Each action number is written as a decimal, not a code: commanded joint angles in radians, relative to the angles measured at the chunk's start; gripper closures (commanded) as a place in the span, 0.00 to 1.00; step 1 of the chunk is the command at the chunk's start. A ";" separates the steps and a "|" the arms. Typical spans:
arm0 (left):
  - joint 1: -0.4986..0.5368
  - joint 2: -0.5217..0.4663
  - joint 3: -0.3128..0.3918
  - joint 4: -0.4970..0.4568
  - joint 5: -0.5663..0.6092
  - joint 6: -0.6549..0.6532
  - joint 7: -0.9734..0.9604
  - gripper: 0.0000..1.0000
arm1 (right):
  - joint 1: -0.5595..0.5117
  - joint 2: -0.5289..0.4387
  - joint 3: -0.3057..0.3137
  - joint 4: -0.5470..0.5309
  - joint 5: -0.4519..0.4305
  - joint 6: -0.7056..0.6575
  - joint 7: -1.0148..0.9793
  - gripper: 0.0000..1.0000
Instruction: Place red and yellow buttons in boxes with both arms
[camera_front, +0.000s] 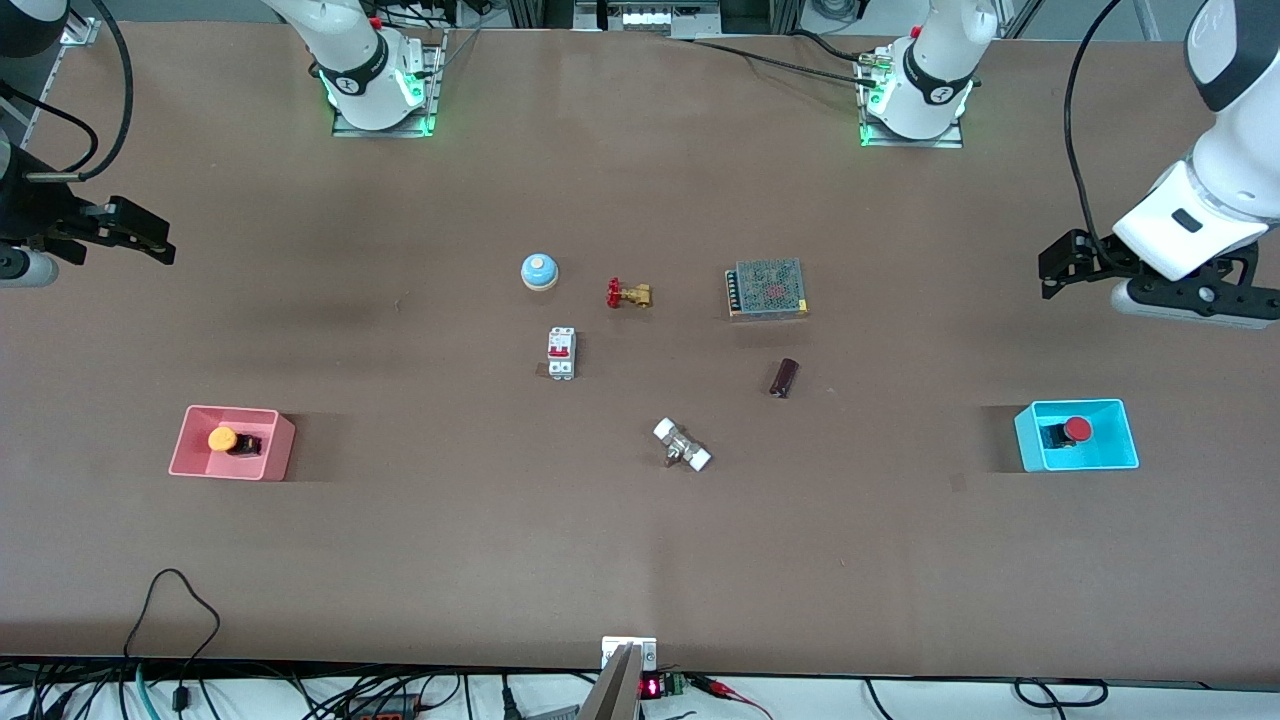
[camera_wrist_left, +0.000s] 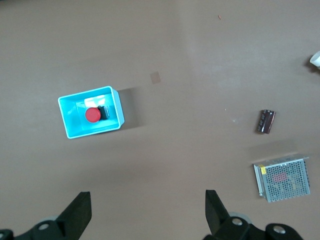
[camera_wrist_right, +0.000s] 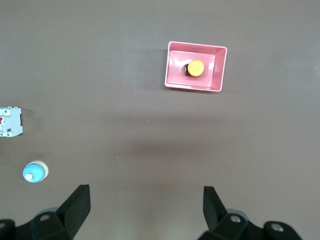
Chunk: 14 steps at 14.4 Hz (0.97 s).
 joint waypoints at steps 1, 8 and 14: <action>0.008 0.002 -0.006 0.038 -0.013 -0.056 0.014 0.00 | 0.005 0.011 0.000 0.026 0.013 -0.013 0.005 0.00; 0.011 0.000 0.000 0.038 -0.015 -0.069 0.014 0.00 | 0.008 0.017 0.001 0.026 0.014 -0.013 0.005 0.00; 0.029 -0.001 0.002 0.038 -0.015 -0.092 0.014 0.00 | 0.006 0.017 0.001 0.025 0.014 -0.016 0.000 0.00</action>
